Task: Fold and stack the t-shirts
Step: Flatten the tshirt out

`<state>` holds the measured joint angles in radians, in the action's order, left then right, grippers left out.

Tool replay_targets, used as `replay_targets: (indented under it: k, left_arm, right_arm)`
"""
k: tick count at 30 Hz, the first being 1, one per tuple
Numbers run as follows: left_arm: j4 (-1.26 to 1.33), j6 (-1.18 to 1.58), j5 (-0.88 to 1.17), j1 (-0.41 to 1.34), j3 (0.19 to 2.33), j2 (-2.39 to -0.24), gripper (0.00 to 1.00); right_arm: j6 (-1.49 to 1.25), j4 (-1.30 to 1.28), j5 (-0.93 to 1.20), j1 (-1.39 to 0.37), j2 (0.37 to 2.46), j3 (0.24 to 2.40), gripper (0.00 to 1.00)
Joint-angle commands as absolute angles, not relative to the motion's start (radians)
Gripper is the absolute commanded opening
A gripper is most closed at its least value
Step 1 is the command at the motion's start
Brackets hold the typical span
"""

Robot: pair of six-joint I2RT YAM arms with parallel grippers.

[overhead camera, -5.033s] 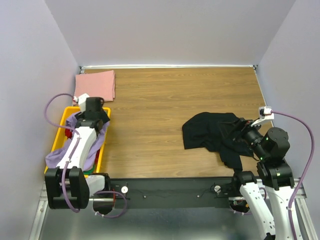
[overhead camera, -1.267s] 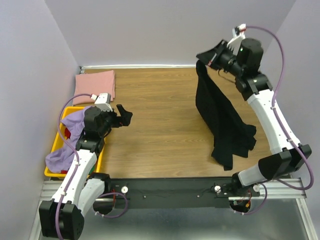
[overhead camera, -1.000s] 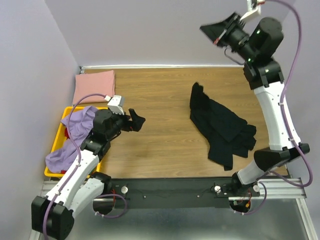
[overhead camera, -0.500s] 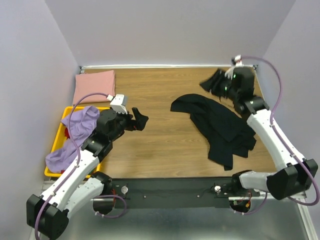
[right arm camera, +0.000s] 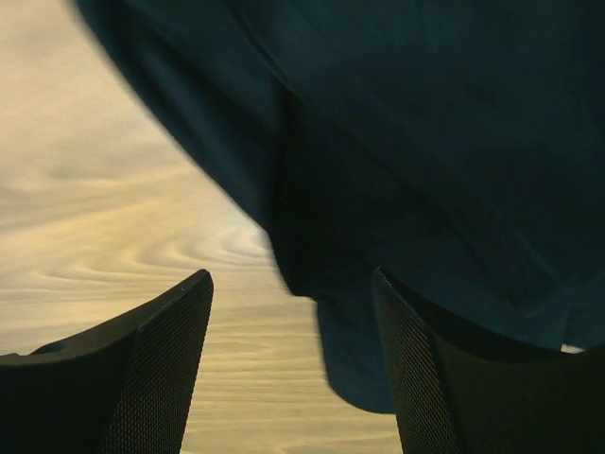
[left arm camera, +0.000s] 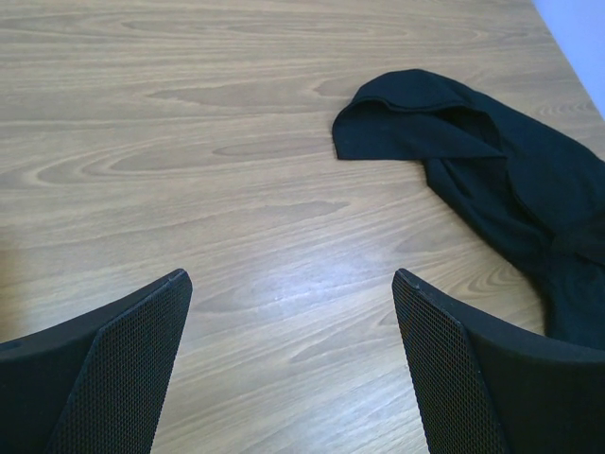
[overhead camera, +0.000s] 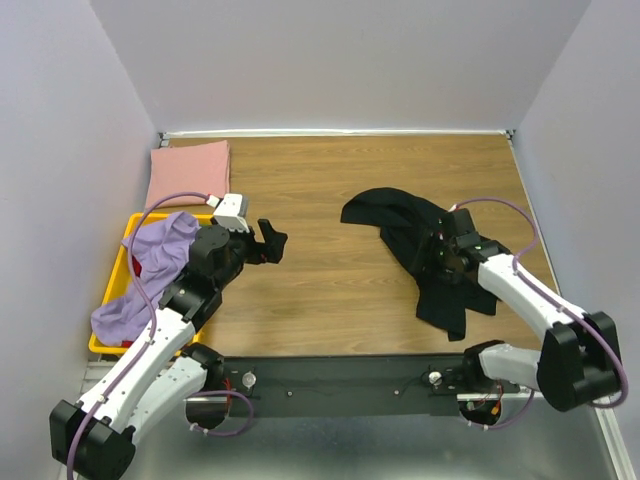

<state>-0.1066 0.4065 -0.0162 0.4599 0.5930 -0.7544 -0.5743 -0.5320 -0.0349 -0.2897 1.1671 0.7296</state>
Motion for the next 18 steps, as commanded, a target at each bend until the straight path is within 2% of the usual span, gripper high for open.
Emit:
replay_targets:
  k: [1, 8, 10, 12, 13, 15, 16, 18]
  left_arm:
    - [-0.081, 0.374, -0.049, 0.465, 0.586, -0.752, 0.95]
    - [-0.077, 0.379, -0.044, 0.465, 0.583, -0.741, 0.95]
    - [-0.075, 0.377, -0.037, 0.466, 0.583, -0.741, 0.95]
    - [-0.074, 0.377, -0.031, 0.465, 0.583, -0.744, 0.95]
    - [-0.072, 0.376, -0.025, 0.465, 0.583, -0.744, 0.95]
    - [-0.071, 0.376, -0.023, 0.466, 0.583, -0.744, 0.95]
    - [-0.071, 0.374, -0.021, 0.465, 0.581, -0.741, 0.95]
    - [-0.068, 0.374, -0.02, 0.465, 0.583, -0.739, 0.95]
  right_arm:
    - [-0.566, -0.552, -0.006, -0.296, 1.247, 0.684, 0.75]
    - [-0.563, -0.506, 0.029, -0.324, 1.328, 0.657, 0.75]
    - [-0.569, -0.489, 0.028, -0.347, 1.354, 0.652, 0.69]
    - [-0.575, -0.47, 0.038, -0.363, 1.393, 0.652, 0.6]
    - [-0.583, -0.463, 0.049, -0.371, 1.403, 0.655, 0.43]
    - [-0.609, -0.443, 0.066, -0.406, 1.419, 0.673, 0.27]
    - [-0.639, -0.437, 0.08, -0.423, 1.423, 0.711, 0.14]
    - [-0.673, -0.42, 0.09, -0.496, 1.443, 0.768, 0.05]
